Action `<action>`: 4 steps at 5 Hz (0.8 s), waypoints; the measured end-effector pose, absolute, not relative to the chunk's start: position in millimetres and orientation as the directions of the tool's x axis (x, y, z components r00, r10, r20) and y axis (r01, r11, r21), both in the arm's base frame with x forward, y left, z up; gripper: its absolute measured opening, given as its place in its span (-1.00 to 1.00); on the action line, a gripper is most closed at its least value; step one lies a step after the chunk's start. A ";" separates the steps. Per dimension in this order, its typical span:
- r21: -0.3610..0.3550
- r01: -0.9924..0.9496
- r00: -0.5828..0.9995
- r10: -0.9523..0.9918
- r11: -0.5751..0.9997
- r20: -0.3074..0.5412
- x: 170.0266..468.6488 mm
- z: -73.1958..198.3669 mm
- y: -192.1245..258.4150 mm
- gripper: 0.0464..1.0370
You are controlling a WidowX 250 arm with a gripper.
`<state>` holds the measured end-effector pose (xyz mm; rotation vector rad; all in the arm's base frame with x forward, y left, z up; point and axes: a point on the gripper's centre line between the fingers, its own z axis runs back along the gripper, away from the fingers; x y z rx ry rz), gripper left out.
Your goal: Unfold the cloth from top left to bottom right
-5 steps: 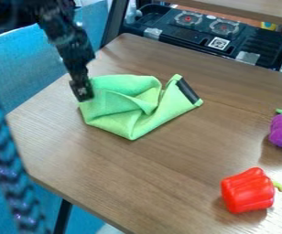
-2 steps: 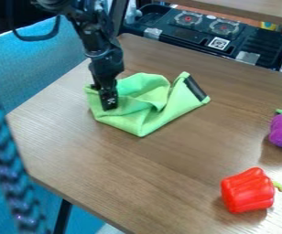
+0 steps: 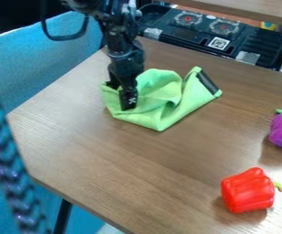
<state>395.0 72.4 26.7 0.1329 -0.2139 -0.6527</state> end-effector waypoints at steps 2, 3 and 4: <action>0.134 0.565 0.799 -0.580 0.814 0.156 427.5 23.6 41.9 0.93; 0.072 0.543 0.823 -0.547 0.836 0.152 452.3 22.5 23.1 0.93; 0.042 0.551 0.823 -0.551 0.834 0.139 468.5 22.5 5.0 0.93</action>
